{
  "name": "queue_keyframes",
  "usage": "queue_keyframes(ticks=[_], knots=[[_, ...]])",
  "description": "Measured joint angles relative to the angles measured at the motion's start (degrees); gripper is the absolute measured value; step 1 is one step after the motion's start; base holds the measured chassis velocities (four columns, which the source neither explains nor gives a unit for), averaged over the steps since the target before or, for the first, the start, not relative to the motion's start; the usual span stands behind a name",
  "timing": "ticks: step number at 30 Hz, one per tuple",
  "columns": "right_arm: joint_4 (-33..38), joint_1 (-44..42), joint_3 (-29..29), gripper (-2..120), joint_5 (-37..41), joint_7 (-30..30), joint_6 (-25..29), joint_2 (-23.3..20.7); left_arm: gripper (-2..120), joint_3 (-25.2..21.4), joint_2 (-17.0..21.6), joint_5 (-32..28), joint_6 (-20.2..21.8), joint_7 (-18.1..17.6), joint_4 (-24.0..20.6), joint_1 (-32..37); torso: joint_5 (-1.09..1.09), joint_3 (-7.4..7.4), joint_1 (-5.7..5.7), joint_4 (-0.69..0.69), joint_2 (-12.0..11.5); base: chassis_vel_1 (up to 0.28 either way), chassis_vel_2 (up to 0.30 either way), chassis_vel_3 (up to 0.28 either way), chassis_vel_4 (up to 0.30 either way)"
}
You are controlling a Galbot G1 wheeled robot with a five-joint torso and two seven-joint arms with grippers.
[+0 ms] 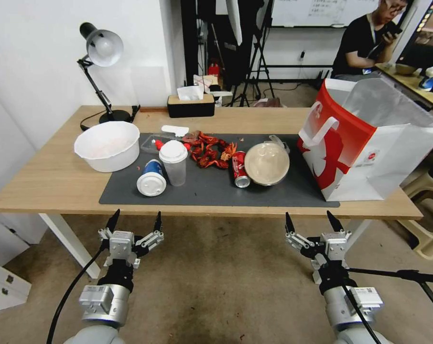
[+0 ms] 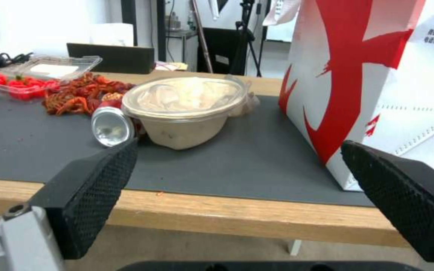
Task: Pick up the trash from the table and place it into the takeout bag.
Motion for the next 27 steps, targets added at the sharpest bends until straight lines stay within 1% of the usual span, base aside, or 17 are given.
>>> queue_keyframes(ticks=[16,17,18,19,20,21,22,23,24,25,26,27], knots=[[0.0,0.0,0.0,100,0.0,0.0,0.0,0.0,100,0.0,0.0,0.0,0.0,0.0,0.0,0.0,0.0,0.0,0.0,0.0,0.0,0.0,0.0,0.0,0.0],[0.5,-0.5,-0.2,100,-0.5,-0.5,0.1,0.4,100,0.2,0.2,-0.1,0.0,-0.2,0.0,-0.1,0.01,0.0,0.0,0.01,0.0,0.0,0.0,0.0,0.0],[1.5,-1.3,-0.3,100,-1.5,-1.6,0.2,1.0,100,0.7,0.6,-0.4,0.2,-0.9,-0.2,-0.2,0.0,0.0,0.0,0.05,0.0,0.0,0.0,0.0,0.0],[1.5,-1.3,-0.3,100,-1.5,-1.6,0.2,1.0,100,0.7,0.6,-0.4,0.2,-0.9,-0.2,-0.2,0.0,0.0,0.0,0.05,0.0,0.0,0.0,0.0,0.0],[4.2,-3.5,-1.1,100,-4.1,-4.5,0.9,3.0,100,1.9,1.6,-1.3,0.7,-2.4,-0.8,-0.7,0.04,0.0,0.01,0.03,0.0,0.0,0.0,0.0,0.0],[5.5,-4.7,-1.5,100,-5.3,-5.8,1.3,3.9,100,2.9,2.5,-2.1,1.1,-3.5,-1.3,-1.1,0.01,0.0,0.01,0.0,0.0,0.0,0.0,0.0,0.0],[6.6,-6.1,-1.8,100,-6.5,-7.4,1.8,5.1,100,5.1,4.4,-3.7,2.0,-6.3,-2.3,-1.9,-0.09,-0.01,0.0,-0.06,0.0,0.0,0.0,0.0,0.0],[6.6,-6.1,-1.8,100,-6.5,-7.4,1.8,5.1,100,5.1,4.4,-3.7,2.0,-6.3,-2.3,-1.9,-0.09,-0.01,0.0,-0.06,0.0,0.0,0.0,0.0,0.0],[6.8,-6.4,-1.9,100,-6.8,-8.1,2.0,5.5,100,7.0,6.1,-5.2,2.8,-8.8,-3.2,-2.7,0.02,-0.01,0.0,-0.02,0.0,0.0,0.0,0.0,0.0],[6.8,-6.5,-1.9,100,-6.8,-8.4,2.2,5.6,100,8.8,7.5,-6.5,3.5,-10.8,-4.0,-3.3,0.01,0.0,0.0,0.01,0.0,0.0,0.0,0.0,0.0],[6.8,-6.5,-1.9,100,-6.8,-8.5,2.3,5.7,100,10.8,9.2,-8.1,4.4,-13.3,-4.9,-4.1,-0.01,-0.01,0.01,0.0,0.0,0.0,0.0,0.0,0.0],[6.8,-6.5,-1.9,100,-6.8,-8.5,2.3,5.7,100,10.8,9.2,-8.1,4.4,-13.3,-4.9,-4.1,-0.01,-0.01,0.01,0.0,0.0,0.0,0.0,0.0,0.0]])
